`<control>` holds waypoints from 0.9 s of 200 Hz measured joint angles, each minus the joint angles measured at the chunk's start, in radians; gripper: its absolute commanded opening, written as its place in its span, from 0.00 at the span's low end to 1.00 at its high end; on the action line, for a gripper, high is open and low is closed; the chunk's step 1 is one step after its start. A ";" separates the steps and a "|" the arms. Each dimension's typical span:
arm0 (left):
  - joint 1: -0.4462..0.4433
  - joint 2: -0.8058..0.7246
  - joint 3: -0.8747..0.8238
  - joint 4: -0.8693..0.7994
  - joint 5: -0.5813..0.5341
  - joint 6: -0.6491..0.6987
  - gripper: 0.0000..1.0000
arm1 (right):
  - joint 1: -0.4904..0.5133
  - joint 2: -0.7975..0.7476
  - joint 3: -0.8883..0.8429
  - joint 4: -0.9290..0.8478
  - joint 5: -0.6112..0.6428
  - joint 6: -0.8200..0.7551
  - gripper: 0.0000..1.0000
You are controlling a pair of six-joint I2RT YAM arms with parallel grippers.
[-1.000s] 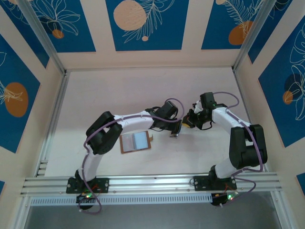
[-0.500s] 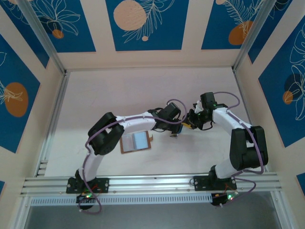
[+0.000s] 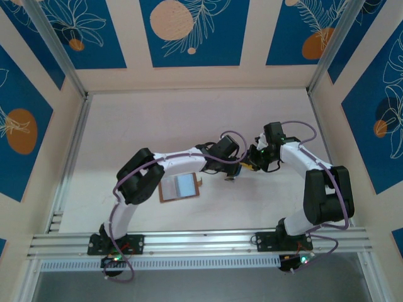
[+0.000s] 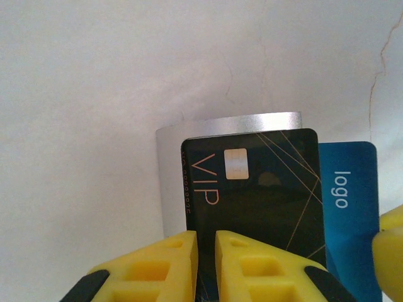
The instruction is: Put the credit cards into the card holder
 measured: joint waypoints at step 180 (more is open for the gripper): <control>-0.002 0.001 0.004 -0.001 -0.004 0.000 0.16 | 0.022 -0.014 -0.010 -0.020 0.020 0.001 0.00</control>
